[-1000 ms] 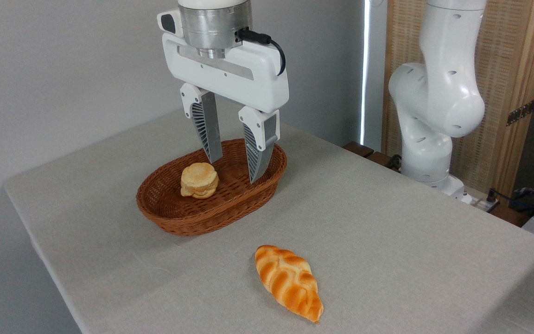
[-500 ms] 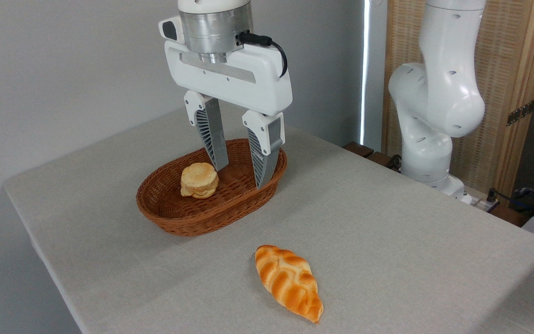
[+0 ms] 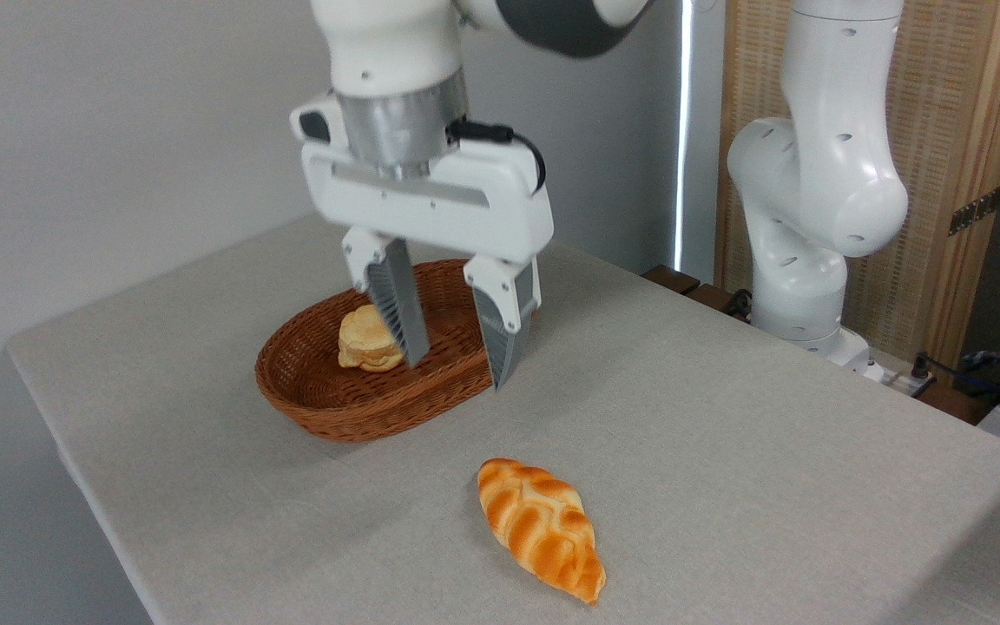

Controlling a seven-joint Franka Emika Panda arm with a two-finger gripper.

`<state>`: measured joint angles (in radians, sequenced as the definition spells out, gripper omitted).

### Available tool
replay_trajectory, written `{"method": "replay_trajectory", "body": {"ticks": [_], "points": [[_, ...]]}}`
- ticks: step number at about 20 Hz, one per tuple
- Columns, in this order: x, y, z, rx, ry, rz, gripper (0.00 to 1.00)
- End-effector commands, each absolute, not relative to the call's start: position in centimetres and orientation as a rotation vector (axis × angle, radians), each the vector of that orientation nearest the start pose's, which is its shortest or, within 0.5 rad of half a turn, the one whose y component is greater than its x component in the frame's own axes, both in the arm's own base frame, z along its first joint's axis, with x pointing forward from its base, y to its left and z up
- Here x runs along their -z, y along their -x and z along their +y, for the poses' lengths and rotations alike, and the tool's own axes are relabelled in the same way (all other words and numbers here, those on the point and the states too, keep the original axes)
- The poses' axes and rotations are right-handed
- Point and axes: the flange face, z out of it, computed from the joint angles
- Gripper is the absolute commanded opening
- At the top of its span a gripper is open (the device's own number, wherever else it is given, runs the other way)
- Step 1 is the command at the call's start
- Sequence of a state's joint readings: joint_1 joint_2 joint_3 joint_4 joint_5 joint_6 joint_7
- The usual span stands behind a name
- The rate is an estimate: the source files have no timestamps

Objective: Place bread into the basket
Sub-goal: 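Move the open gripper from the basket down over the braided bread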

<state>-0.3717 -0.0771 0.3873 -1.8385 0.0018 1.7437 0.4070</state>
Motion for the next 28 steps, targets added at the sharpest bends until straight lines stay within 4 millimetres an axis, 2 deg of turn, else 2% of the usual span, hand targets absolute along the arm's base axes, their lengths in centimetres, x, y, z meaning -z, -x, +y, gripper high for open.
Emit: {"method": "replay_trajectory", "body": {"ticks": [1, 4, 6, 9, 11, 15, 17, 23, 28], "points": [[-52.1, -55.6, 2.7, 0.031, 3.129, 0.205, 1.0], [-50.6, -55.3, 4.7, 0.022, 3.136, -0.14, 1.0], [-48.4, -54.9, 4.7, -0.004, 3.129, -0.242, 1.0], [-47.2, -54.8, 4.7, 0.05, 3.117, -0.395, 1.0], [-46.1, -54.5, 4.6, 0.043, 3.117, -0.397, 1.0], [-42.5, -53.2, 4.2, 0.04, 3.11, -0.369, 1.0], [-41.7, -52.4, 4.4, 0.061, 3.102, -0.348, 1.0], [-41.5, -50.8, 4.5, 0.07, 3.093, -0.285, 1.0], [-40.3, -49.3, 4.7, 0.024, 3.03, -0.187, 1.0]]}}
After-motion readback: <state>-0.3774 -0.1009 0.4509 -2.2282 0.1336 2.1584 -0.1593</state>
